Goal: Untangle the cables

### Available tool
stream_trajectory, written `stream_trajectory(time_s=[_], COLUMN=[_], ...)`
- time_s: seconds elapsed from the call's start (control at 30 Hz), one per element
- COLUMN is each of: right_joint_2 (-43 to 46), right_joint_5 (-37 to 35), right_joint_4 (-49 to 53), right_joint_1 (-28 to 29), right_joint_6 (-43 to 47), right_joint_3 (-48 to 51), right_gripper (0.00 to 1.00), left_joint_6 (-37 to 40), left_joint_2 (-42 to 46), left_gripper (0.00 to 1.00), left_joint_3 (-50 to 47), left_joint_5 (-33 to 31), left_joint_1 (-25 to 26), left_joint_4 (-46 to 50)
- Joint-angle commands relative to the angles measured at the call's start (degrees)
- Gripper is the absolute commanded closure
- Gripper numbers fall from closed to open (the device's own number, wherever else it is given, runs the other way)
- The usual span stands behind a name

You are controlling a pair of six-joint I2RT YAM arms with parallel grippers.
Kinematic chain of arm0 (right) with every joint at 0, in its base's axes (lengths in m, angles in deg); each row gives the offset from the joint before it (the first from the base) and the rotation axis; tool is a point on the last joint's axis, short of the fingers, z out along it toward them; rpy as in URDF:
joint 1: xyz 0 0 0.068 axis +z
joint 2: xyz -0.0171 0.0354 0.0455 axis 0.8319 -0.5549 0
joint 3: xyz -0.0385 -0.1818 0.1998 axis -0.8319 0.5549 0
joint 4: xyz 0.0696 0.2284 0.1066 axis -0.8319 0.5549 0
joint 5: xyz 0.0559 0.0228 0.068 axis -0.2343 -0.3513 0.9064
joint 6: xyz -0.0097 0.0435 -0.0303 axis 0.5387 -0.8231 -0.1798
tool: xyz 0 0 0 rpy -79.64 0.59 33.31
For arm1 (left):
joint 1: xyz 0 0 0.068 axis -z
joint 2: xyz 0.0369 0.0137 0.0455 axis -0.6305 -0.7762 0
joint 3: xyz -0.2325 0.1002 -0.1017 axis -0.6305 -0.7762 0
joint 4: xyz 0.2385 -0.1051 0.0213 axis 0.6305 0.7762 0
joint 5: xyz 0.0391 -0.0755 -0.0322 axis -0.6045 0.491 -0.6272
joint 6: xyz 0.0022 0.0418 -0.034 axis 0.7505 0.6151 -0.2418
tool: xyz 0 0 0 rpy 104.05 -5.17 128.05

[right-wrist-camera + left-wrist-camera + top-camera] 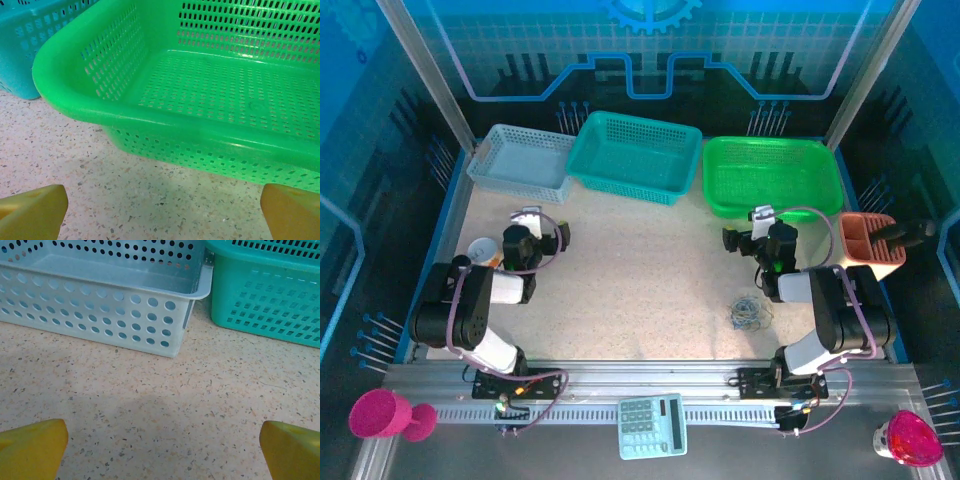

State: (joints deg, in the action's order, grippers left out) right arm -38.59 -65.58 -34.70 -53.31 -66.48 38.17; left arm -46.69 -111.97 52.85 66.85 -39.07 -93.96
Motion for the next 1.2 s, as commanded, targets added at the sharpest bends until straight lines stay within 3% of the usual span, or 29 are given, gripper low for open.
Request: stream_trajectory(time_s=[0.0, 1.17], right_joint_2=[-0.2, -0.1], right_joint_5=[0.8, 1.5], right_joint_4=[-0.6, -0.7], right_joint_1=[-0.4, -0.7], right_joint_6=[0.7, 0.5], right_joint_3=[-1.4, -1.3], right_gripper=[0.00, 0.00], left_joint_6=[0.8, 0.7], left_joint_2=[0.2, 0.3], left_gripper=[0.01, 0.01], left_joint_3=[0.6, 0.3], left_joint_5=[0.2, 0.1], left_joint_1=[0.0, 0.0], left_joint_4=[-1.6, -2.1])
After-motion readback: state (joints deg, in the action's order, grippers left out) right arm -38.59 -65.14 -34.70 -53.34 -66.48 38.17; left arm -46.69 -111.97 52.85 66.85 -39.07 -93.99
